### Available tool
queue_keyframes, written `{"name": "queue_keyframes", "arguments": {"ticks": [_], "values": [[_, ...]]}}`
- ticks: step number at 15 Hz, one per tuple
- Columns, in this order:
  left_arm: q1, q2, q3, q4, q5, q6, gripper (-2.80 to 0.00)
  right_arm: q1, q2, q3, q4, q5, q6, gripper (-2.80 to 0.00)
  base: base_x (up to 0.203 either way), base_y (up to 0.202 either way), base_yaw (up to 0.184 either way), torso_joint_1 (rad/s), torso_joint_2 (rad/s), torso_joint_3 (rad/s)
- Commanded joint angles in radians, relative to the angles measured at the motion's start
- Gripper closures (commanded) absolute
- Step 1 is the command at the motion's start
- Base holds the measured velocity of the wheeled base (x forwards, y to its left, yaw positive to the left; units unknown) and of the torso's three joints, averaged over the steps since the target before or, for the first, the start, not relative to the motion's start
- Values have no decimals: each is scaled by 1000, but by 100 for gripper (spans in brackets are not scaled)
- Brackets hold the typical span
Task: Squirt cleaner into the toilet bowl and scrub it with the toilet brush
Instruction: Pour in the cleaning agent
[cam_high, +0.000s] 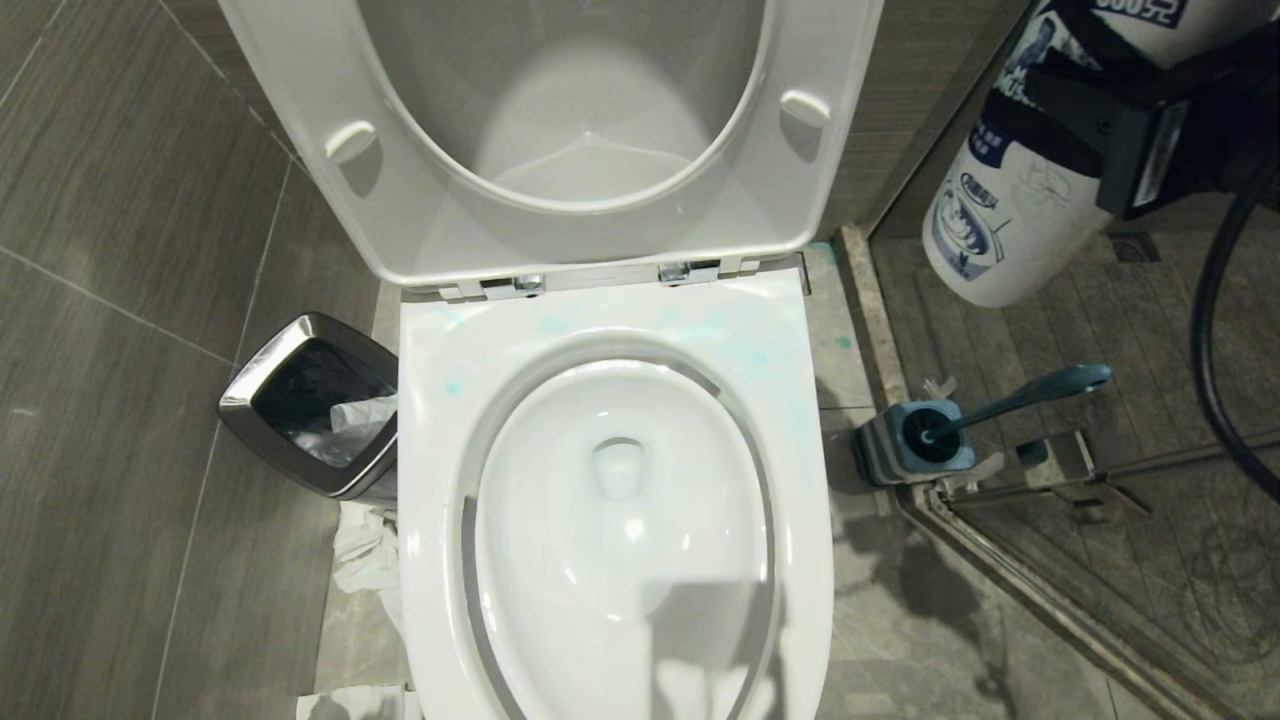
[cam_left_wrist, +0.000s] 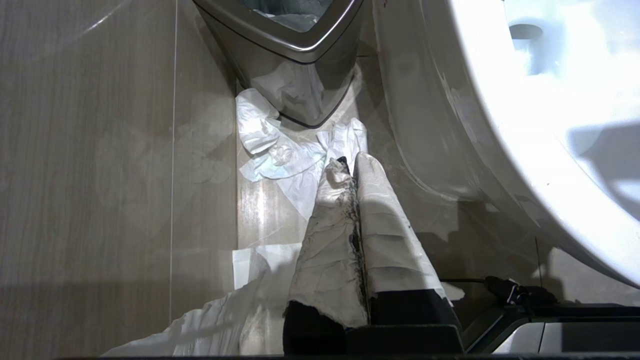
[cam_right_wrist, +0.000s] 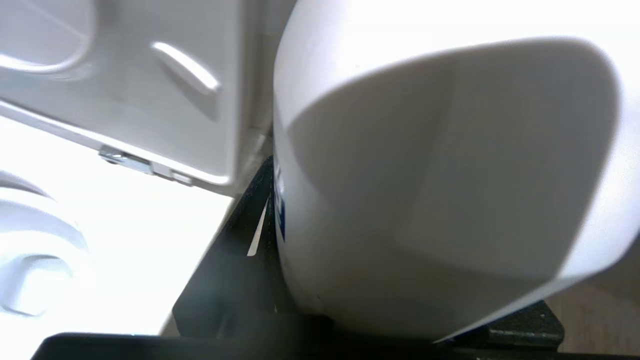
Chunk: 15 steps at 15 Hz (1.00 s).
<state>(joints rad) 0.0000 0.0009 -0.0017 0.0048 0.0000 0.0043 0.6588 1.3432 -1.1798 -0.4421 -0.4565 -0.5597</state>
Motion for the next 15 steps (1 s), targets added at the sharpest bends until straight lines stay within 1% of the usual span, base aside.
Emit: {"name": "queue_keyframes", "arguments": {"ticks": [1, 2, 3, 4, 6, 8, 9, 10, 13, 15], "values": [[0, -1, 0, 0, 0, 0, 0, 63, 100, -48, 2, -56, -66, 0, 0, 0, 0, 0, 0, 0], [0, -1, 0, 0, 0, 0, 0, 87, 130, -64, 3, -90, -118, 0, 0, 0, 0, 0, 0, 0], [0, -1, 0, 0, 0, 0, 0, 109, 157, -84, 3, -107, -174, 0, 0, 0, 0, 0, 0, 0], [0, -1, 0, 0, 0, 0, 0, 123, 181, -100, 3, -114, -228, 0, 0, 0, 0, 0, 0, 0], [0, -1, 0, 0, 0, 0, 0, 134, 217, -123, 5, -114, -377, 0, 0, 0, 0, 0, 0, 0], [-1, -1, 0, 0, 0, 0, 0, 165, 278, -177, 6, -120, -478, 0, 0, 0, 0, 0, 0, 0], [0, -1, 0, 0, 0, 0, 0, 184, 306, -217, 13, -134, -541, 0, 0, 0, 0, 0, 0, 0], [0, -1, 0, 0, 0, 0, 0, 207, 331, -259, 32, -160, -605, 0, 0, 0, 0, 0, 0, 0], [-1, -1, 0, 0, 0, 0, 0, 284, 397, -368, 93, -243, -742, 0, 0, 0, 0, 0, 0, 0], [0, -1, 0, 0, 0, 0, 0, 342, 410, -378, 103, -327, -828, 0, 0, 0, 0, 0, 0, 0]]}}
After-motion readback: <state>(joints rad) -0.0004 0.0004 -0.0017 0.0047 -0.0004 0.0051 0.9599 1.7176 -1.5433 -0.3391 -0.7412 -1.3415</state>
